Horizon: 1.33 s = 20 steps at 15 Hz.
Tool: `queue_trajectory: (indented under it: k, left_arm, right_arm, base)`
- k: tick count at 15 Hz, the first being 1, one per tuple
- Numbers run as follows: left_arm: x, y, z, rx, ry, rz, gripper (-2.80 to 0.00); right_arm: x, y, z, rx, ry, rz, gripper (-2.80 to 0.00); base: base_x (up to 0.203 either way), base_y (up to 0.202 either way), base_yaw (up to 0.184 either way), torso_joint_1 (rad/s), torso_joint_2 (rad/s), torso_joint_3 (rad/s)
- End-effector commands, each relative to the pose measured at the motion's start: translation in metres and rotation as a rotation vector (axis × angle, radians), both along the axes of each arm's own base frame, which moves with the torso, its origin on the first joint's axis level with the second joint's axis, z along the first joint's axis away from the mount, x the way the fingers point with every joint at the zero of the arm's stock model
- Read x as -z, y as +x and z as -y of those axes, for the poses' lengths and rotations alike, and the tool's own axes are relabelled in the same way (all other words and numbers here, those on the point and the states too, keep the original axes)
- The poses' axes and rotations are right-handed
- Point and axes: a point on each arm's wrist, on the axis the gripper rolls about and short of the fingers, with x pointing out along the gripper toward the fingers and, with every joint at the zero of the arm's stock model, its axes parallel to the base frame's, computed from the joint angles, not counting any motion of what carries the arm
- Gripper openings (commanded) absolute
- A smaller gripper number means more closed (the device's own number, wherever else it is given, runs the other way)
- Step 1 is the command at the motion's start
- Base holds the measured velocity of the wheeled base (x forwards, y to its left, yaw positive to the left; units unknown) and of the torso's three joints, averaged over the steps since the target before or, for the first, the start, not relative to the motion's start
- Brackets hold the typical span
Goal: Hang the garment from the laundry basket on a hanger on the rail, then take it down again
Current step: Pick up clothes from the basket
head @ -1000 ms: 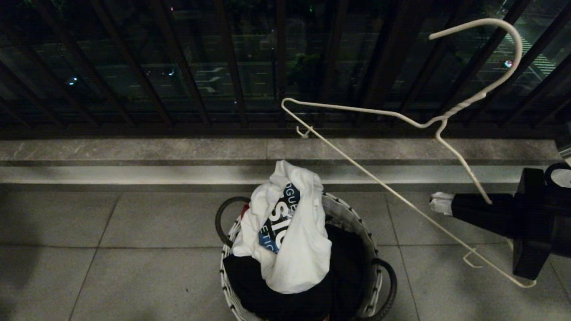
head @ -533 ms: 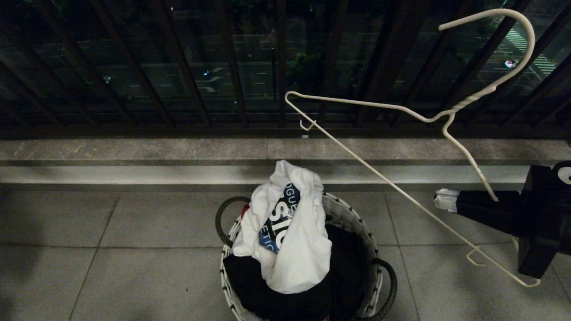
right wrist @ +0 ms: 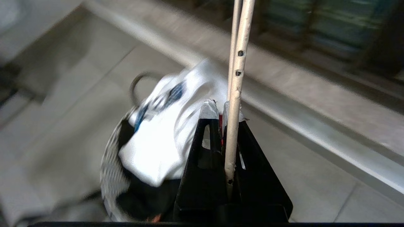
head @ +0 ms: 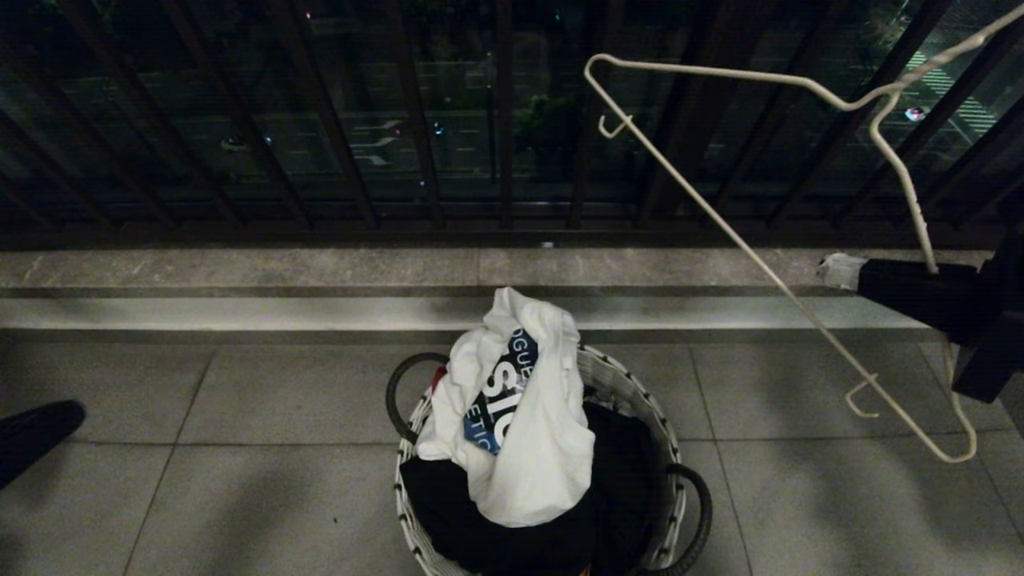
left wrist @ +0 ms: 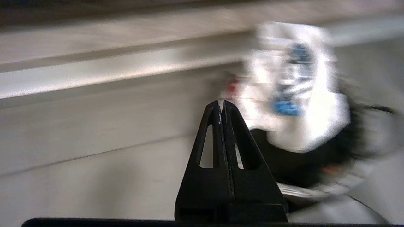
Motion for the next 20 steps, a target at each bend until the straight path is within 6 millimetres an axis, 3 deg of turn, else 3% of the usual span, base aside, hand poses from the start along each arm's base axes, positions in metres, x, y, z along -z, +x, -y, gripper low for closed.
queue_trajectory:
  k: [1, 5, 8, 13, 18, 19, 20]
  left_arm:
    - [-0.003, 0.067, 0.014, 0.105, 0.011, -0.191, -2.80]
    - [0.010, 0.152, 0.082, 0.391, -0.011, -0.318, -2.80]
    - [0.027, 0.195, 0.134, 0.475, -0.022, -0.332, -2.80]
    - [0.044, 0.229, 0.187, 0.448, -0.090, -0.308, -2.80]
    - [0.046, 0.227, 0.201, 0.413, -0.143, -0.268, -2.80]
    - [0.044, 0.223, 0.204, 0.413, -0.143, -0.260, 0.00]
    - [0.044, 0.220, 0.208, 0.414, -0.139, -0.259, 0.00]
  right_arm:
    - [-0.008, 0.001, 0.003, 0.025, 0.044, -0.002, -2.80]
    - [-0.009, 0.003, 0.009, 0.067, 0.078, -0.026, -2.80]
    - [-0.008, 0.010, 0.011, 0.083, 0.077, -0.030, -2.80]
    - [-0.007, 0.017, 0.010, 0.084, 0.072, -0.042, -2.80]
    - [-0.006, 0.019, 0.010, 0.080, 0.071, -0.049, -2.80]
    - [-0.006, 0.019, 0.010, 0.081, 0.071, -0.048, -2.80]
    - [-0.006, 0.019, 0.010, 0.080, 0.071, -0.048, -2.80]
  base:
    - [0.000, 0.000, 0.000, 0.000, 0.00, 0.000]
    - [0.000, 0.000, 0.000, 0.000, 0.00, 0.000]
    - [0.000, 0.000, 0.000, 0.000, 0.00, 0.000]
    - [0.000, 0.000, 0.000, 0.000, 0.00, 0.000]
    - [0.000, 0.000, 0.000, 0.000, 0.00, 0.000]
    - [0.000, 0.000, 0.000, 0.000, 0.00, 0.000]
    - [0.000, 0.000, 0.000, 0.000, 0.00, 0.000]
